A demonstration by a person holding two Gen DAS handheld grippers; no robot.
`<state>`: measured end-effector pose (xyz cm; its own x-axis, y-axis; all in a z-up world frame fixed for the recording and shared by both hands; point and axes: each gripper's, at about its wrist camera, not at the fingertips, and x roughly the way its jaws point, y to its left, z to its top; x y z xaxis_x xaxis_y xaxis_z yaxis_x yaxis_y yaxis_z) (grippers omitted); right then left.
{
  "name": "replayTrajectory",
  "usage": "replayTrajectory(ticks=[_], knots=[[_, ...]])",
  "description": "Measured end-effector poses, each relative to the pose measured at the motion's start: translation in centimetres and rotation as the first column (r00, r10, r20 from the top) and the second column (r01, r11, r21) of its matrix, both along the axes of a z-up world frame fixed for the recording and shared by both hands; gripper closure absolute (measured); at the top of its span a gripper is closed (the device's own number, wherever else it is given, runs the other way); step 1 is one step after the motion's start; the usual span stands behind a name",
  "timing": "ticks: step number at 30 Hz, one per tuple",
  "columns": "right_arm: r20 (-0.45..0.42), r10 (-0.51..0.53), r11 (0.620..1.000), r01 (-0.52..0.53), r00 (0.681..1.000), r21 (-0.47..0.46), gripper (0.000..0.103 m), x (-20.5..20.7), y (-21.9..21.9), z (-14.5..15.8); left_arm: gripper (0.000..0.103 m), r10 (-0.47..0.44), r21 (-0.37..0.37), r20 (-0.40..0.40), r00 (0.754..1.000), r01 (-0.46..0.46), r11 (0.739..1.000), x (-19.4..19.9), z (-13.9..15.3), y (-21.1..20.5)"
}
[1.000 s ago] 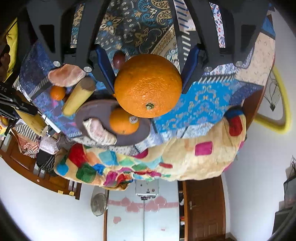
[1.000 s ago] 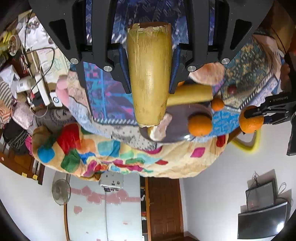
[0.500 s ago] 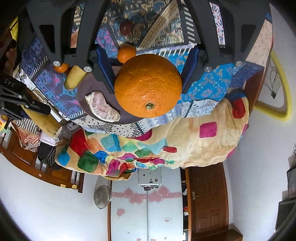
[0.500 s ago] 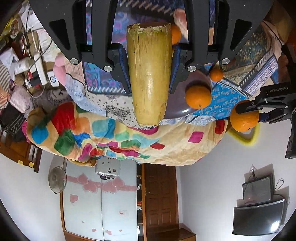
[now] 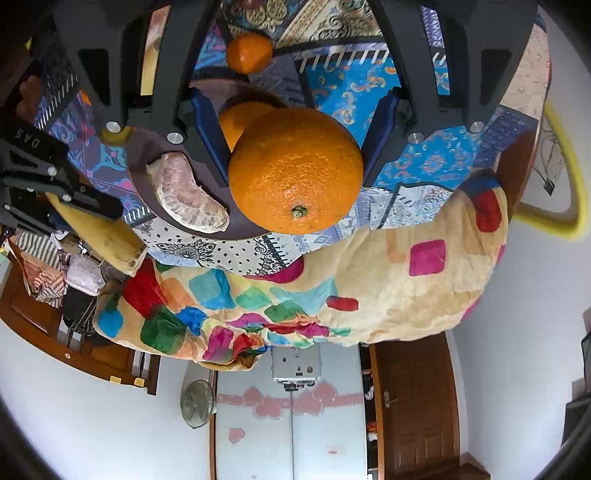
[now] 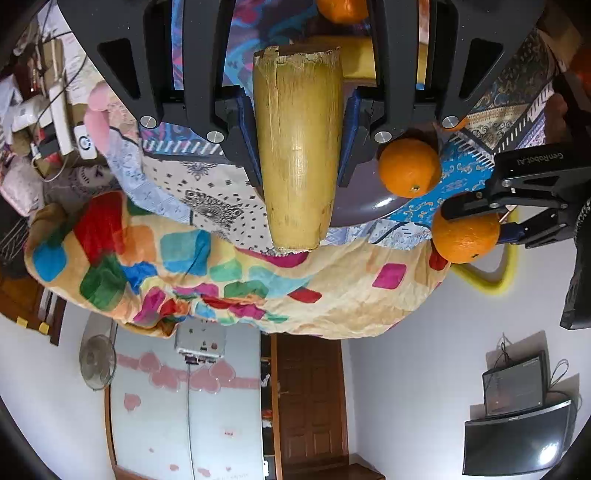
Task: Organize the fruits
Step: 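Lower the orange onto the plate with the left tool while the right tool places the yellow fruit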
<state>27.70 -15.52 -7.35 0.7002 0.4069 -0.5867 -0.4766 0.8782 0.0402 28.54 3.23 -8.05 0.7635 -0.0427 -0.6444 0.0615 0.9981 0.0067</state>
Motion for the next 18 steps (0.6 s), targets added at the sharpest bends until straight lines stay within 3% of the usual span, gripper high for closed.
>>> replayTrajectory(ticks=[18], knots=[[-0.127, 0.06, 0.994, -0.071, 0.99, -0.086, 0.067, 3.8, 3.4, -2.3, 0.035, -0.015, -0.003, -0.12, 0.993, 0.015, 1.0, 6.7, -2.0, -0.3]])
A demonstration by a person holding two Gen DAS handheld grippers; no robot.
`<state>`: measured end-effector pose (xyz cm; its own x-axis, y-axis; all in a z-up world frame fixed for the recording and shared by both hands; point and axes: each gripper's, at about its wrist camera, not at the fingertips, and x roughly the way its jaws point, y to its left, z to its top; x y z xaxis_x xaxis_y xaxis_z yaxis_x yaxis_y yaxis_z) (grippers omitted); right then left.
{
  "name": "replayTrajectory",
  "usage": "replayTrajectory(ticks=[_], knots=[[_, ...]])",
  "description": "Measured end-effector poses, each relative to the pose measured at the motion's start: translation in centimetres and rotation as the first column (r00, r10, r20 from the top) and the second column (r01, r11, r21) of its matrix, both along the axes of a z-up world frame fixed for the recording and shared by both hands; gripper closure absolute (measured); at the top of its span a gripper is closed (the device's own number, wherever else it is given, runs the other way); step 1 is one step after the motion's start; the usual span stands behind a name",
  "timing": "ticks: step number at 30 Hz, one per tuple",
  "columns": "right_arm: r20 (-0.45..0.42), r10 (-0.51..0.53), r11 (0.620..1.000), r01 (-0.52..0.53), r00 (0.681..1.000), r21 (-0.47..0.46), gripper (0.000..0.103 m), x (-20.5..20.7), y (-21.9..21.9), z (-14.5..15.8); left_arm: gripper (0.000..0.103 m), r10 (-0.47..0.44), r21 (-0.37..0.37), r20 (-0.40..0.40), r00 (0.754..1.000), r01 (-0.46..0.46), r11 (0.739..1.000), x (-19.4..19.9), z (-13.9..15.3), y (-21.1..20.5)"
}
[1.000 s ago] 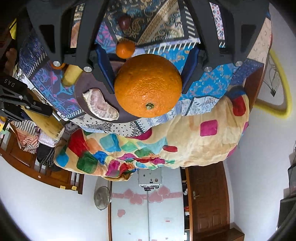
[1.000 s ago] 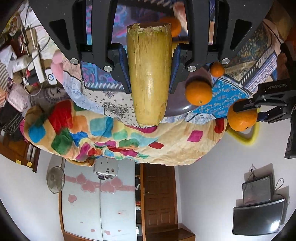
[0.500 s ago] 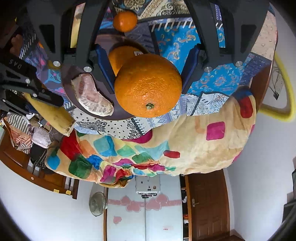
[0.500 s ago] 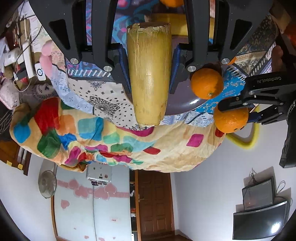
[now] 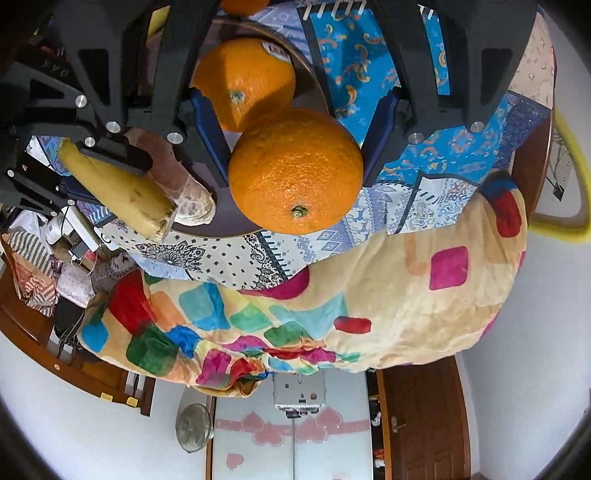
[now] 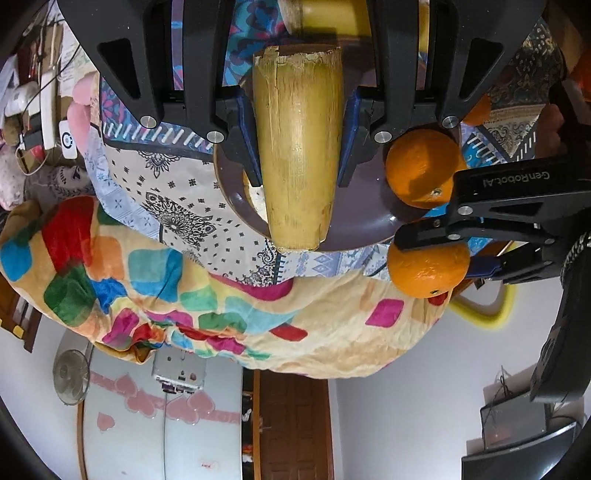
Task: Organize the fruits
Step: 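Lower the orange onto the plate with the left tool while the right tool places the yellow fruit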
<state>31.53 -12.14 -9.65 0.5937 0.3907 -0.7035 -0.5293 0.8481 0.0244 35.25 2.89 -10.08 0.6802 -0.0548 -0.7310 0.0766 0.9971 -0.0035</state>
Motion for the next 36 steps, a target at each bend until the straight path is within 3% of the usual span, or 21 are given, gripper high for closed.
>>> replayTrajectory(ticks=[10, 23, 28, 32, 36], knots=[[-0.082, 0.018, 0.999, -0.021, 0.996, -0.035, 0.067, 1.4, 1.2, -1.3, 0.035, -0.026, -0.054, -0.109, 0.994, 0.02, 0.998, 2.2, -2.0, 0.2], [-0.018, 0.043, 0.998, -0.044, 0.999, -0.049, 0.067, -0.5, 1.6, -0.1, 0.035, -0.02, -0.06, -0.147, 0.989, 0.011, 0.998, 2.2, -2.2, 0.3], [0.022, 0.043, 0.998, -0.042, 0.999, -0.045, 0.064, -1.9, 1.0, 1.0, 0.034, -0.022, -0.056, -0.135, 0.991, 0.014, 0.998, 1.8, -1.8, 0.2], [0.045, 0.037, 0.998, -0.035, 0.998, -0.046, 0.061, -2.8, 0.4, 1.6, 0.027, -0.027, -0.035, -0.075, 0.997, 0.025, 0.999, 0.6, -0.1, -0.3], [0.058, 0.03, 0.999, -0.028, 0.998, -0.039, 0.059, -3.8, -0.3, 2.0, 0.027, -0.029, -0.004, -0.01, 1.0, 0.029, 1.0, -1.3, 1.9, -0.8]])
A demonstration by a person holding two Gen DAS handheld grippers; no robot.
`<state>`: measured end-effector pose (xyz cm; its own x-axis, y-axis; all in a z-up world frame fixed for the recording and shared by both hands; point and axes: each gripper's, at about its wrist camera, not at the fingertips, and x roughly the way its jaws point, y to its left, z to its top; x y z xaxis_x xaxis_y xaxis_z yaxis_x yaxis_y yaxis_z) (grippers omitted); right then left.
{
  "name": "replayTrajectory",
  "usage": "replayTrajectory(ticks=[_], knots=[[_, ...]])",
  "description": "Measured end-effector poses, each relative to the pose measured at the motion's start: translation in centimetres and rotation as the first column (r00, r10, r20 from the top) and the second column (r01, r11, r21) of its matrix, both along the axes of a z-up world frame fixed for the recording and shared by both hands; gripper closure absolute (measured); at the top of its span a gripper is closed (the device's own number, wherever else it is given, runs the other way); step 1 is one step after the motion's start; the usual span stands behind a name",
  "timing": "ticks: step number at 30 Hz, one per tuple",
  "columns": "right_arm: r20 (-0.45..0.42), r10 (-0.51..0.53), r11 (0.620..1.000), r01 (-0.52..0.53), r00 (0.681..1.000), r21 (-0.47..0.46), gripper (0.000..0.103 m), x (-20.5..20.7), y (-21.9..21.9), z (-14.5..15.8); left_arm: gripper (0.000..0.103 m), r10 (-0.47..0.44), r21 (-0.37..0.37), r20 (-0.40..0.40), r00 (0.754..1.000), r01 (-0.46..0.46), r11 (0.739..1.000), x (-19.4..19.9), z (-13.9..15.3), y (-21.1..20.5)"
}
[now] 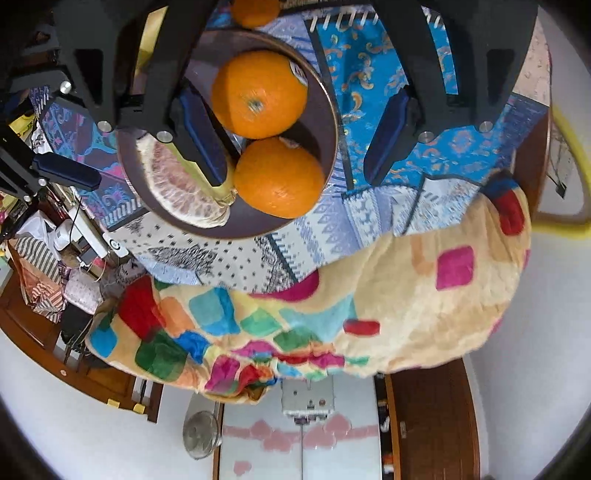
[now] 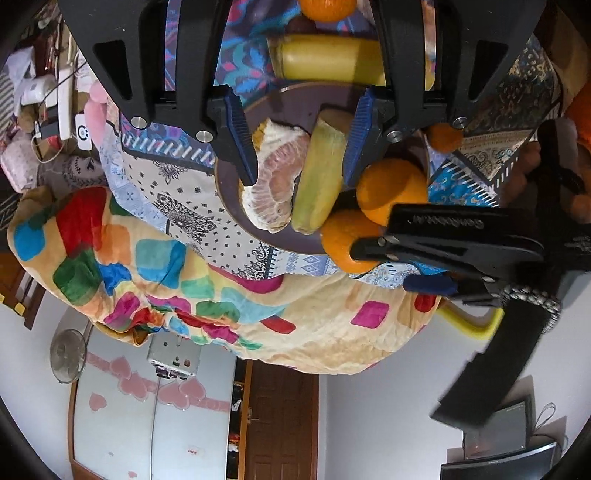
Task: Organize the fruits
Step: 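Open both tools and withdraw them from the plate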
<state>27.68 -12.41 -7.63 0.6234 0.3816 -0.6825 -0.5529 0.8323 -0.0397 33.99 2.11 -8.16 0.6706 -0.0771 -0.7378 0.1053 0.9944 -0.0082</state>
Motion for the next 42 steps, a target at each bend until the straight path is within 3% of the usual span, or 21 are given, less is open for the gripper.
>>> replayTrajectory(ticks=[10, 14, 22, 29, 42], knots=[[0.043, -0.024, 0.999, 0.023, 0.999, 0.034, 0.05, -3.9, -2.0, 1.4, 0.026, 0.0, 0.054, 0.13, 0.992, -0.007, 0.999, -7.3, 3.0, -0.6], [0.041, -0.031, 0.999, 0.029, 0.999, 0.04, 0.05, -5.5, -3.0, 1.3, 0.026, -0.018, 0.045, 0.139, 0.99, 0.012, 0.999, -9.9, 2.9, -0.8], [0.006, -0.057, 0.997, 0.056, 0.998, 0.046, 0.05, -7.6, -4.6, -0.6, 0.026, -0.051, -0.01, 0.11, 0.993, 0.052, 0.999, -13.6, 0.9, -1.2], [-0.033, -0.07, 0.997, 0.071, 0.997, 0.034, 0.05, -8.6, -5.5, -3.0, 0.027, -0.061, 0.002, 0.088, 0.994, 0.061, 0.998, -15.1, -1.2, -1.7], [-0.089, -0.074, 0.997, 0.076, 0.993, 0.024, 0.047, -11.0, -7.3, -5.6, 0.026, -0.102, 0.162, 0.016, 0.995, 0.098, 0.982, -14.0, -5.2, -3.6]])
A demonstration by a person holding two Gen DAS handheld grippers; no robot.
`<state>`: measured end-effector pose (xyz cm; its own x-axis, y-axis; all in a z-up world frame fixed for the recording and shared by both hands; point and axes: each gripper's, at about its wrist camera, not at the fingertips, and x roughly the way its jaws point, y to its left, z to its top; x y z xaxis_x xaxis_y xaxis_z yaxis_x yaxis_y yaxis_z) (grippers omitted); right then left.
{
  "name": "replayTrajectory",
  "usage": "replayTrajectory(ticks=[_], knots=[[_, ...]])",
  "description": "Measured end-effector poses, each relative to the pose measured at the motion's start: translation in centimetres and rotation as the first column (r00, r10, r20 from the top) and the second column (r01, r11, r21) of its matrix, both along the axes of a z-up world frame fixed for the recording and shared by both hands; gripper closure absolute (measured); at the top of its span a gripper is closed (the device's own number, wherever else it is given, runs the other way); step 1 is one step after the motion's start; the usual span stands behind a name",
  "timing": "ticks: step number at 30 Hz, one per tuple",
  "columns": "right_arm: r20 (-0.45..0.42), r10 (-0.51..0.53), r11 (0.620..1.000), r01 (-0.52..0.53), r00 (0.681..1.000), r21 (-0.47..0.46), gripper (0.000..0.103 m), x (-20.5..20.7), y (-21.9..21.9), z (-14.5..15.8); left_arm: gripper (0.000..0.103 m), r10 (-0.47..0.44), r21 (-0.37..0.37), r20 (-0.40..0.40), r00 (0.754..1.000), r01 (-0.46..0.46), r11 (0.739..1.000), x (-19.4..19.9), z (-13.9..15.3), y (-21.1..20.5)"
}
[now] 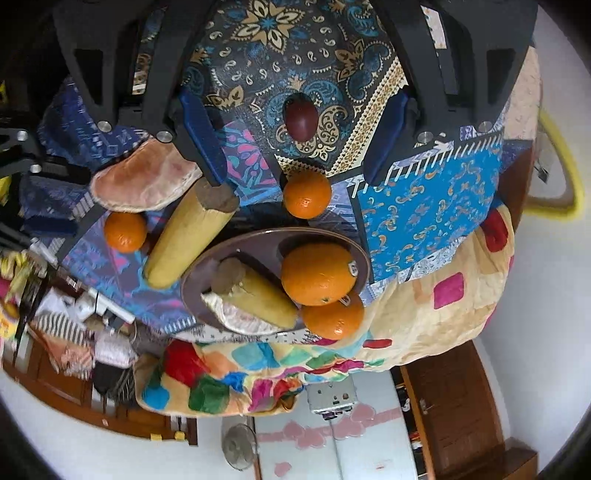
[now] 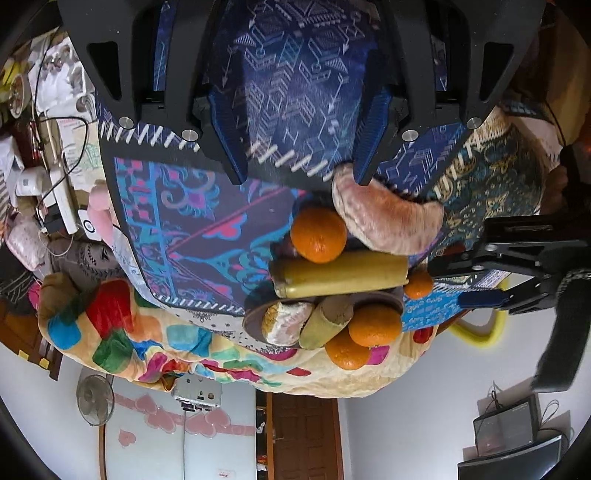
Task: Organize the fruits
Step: 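Open both tools and withdraw them from the plate, then grasp the remaining pink pomelo segment with the right tool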
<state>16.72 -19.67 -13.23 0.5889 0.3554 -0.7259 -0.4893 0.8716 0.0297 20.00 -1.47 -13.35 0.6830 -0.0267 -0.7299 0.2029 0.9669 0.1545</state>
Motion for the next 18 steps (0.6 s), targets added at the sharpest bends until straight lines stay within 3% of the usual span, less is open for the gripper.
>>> replayTrajectory(ticks=[3, 8, 18], knots=[[-0.003, 0.007, 1.0, -0.007, 1.0, -0.016, 0.047, -0.2, 0.3, -0.4, 0.027, -0.017, 0.057, -0.006, 1.0, 0.017, 0.998, 0.2, -0.6, -0.7], [0.023, 0.0, 1.0, 0.001, 1.0, -0.026, 0.045, 0.0, 0.6, -0.3, 0.031, -0.066, 0.077, -0.019, 0.998, 0.068, 0.995, -0.4, -0.9, -1.4], [0.017, -0.04, 0.999, 0.04, 0.999, -0.012, 0.045, 1.5, 0.0, -0.4, 0.031, -0.07, -0.024, -0.063, 0.996, 0.069, 0.997, -2.1, -0.8, -1.3]])
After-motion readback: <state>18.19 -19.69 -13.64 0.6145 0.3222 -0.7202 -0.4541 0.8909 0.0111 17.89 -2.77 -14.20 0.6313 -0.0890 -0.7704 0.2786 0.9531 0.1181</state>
